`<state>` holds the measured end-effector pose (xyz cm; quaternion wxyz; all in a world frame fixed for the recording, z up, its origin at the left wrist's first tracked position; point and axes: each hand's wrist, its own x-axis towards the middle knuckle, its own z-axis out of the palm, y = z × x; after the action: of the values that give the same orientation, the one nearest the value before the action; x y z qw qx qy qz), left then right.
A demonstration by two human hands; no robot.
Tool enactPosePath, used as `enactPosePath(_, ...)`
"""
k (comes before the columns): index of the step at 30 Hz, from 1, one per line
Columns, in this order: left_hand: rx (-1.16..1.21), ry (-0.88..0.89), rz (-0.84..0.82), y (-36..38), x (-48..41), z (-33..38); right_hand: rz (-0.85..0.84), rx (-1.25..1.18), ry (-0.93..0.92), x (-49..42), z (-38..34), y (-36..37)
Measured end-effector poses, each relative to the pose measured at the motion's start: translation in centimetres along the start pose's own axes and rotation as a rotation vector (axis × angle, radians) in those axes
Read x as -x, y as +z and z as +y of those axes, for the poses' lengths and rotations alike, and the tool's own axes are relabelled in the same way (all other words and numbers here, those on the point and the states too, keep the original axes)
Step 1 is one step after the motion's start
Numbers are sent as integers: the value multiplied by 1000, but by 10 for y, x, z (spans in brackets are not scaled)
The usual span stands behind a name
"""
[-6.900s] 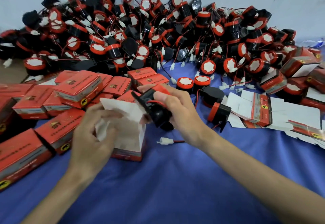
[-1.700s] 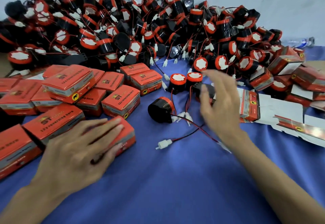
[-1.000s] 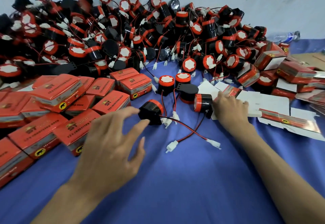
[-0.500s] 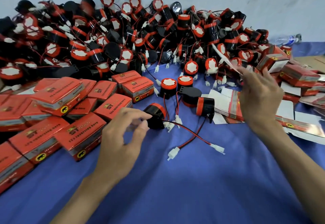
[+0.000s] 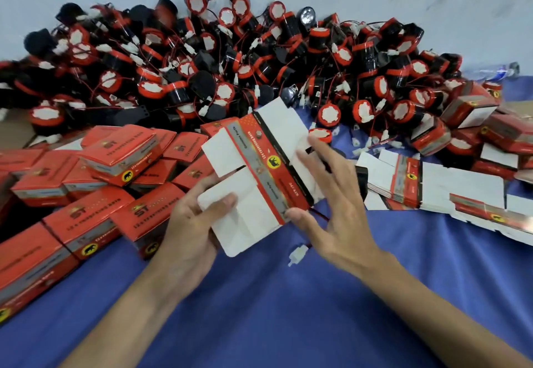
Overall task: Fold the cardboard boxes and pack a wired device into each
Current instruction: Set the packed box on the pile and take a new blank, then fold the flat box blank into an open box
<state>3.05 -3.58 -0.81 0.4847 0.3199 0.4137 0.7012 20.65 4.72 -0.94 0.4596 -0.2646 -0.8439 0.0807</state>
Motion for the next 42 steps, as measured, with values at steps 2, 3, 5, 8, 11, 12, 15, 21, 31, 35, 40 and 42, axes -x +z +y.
enactPosePath(2, -65, 62, -17, 1, 2, -2, 20, -274, 342, -3, -6, 2)
enactPosePath(3, -127, 106, -19, 3, 5, -3, 18, -441, 456, -6, -7, 2)
enactPosePath(5, -348, 251, 75, 4, 8, -5, -19, -689, 582, -10, -7, 1)
enactPosePath(8, -690, 462, 326, 1, 8, -6, -29, -787, 665, -4, -8, 4)
enactPosePath(11, -906, 668, 530, -1, 6, -4, -43, -940, 666, 1, -14, 9)
enactPosePath(12, -924, 718, 576, -1, 5, -2, -55, -1005, 670, 2, -14, 10)
enactPosePath(15, -821, 737, 602, 3, 6, 3, -115, -1108, 622, 6, -18, 12)
enactPosePath(21, -526, 626, 250, 6, 11, 5, -301, -1064, 756, 13, -26, 14)
enactPosePath(31, -559, 313, -124, 18, 16, 0, -290, -968, 605, 7, -17, 6)
enactPosePath(35, -442, 305, -149, 13, 22, -5, -277, -1012, 560, -4, -9, -1)
enactPosePath(40, -893, 451, -139, 6, 15, -7, -154, -922, 561, -6, -9, -5)
enactPosePath(42, -1058, 651, -59, 6, 14, -6, -146, -847, 549, -6, -12, -3)
